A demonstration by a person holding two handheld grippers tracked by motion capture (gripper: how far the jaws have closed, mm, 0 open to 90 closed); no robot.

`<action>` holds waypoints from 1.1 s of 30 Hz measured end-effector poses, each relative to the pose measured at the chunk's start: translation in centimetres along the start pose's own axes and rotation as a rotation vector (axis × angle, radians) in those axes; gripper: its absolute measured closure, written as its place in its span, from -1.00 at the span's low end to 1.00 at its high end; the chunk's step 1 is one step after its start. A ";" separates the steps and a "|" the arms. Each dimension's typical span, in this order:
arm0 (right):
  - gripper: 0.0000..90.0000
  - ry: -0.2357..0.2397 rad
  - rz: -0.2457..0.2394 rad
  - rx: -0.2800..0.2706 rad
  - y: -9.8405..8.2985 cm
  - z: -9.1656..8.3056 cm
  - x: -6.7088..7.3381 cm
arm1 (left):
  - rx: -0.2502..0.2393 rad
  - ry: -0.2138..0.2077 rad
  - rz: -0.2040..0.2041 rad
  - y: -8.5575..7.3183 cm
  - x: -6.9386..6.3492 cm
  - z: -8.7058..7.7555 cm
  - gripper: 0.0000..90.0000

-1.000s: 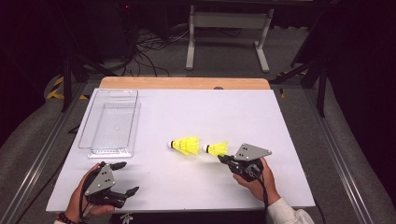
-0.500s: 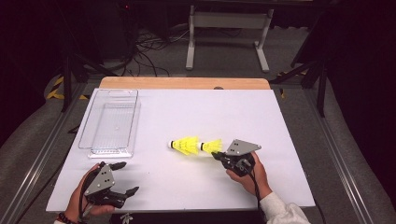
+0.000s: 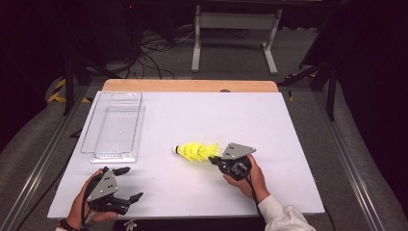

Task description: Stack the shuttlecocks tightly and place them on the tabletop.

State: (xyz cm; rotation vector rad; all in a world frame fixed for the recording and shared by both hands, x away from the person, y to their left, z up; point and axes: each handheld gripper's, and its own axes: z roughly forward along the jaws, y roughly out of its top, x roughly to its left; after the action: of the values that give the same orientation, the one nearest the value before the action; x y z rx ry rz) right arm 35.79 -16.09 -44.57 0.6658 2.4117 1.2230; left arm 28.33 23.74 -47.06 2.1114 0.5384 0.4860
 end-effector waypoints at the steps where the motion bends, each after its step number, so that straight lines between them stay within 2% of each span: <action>1: 1.00 -0.001 0.000 0.002 0.0 0.2 0.0 | -0.001 -0.001 0.000 0.0 0.0 0.0 -0.76; 9: 0.99 0.008 -0.005 0.020 0.1 1.6 0.2 | -0.001 -0.001 0.003 0.0 0.0 0.0 -0.76; 23: 0.92 0.026 -0.004 0.042 0.0 2.9 0.3 | -0.001 -0.001 0.005 0.0 0.0 -0.1 -0.76; 33: 0.77 0.046 0.000 0.061 -0.1 3.5 0.1 | 0.000 -0.004 0.005 0.0 0.0 -0.1 -0.76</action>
State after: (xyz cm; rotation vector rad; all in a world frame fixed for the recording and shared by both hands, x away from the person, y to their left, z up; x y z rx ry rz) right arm 37.46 -13.87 -46.65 0.6627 2.4956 1.1811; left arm 28.33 23.82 -47.06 2.1140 0.5307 0.4844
